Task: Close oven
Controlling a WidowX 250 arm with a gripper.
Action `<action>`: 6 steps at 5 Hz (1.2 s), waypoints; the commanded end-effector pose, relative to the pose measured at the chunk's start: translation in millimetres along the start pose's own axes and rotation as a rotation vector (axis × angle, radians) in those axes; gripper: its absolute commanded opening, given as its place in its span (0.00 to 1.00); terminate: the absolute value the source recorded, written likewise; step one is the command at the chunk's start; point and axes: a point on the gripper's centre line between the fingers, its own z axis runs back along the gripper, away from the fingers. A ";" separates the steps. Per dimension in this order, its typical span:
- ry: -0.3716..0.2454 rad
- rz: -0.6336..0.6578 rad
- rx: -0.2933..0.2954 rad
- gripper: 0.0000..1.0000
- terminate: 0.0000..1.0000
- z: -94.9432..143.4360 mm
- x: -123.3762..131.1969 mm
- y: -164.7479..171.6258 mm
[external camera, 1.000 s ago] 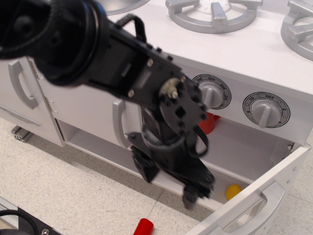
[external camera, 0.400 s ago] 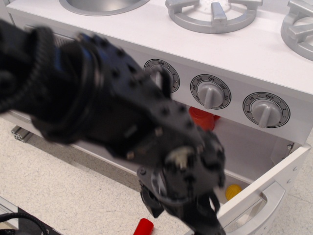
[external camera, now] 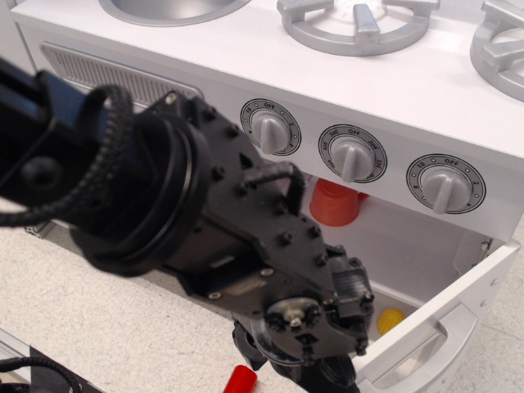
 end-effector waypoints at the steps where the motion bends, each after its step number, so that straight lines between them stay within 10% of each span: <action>1: -0.042 0.075 0.037 1.00 0.00 3.1 16.5 34.7; 3: -0.074 0.184 0.092 1.00 0.00 14.2 43.1 78.8; 6: 0.020 0.174 0.067 1.00 0.00 1.8 18.4 51.7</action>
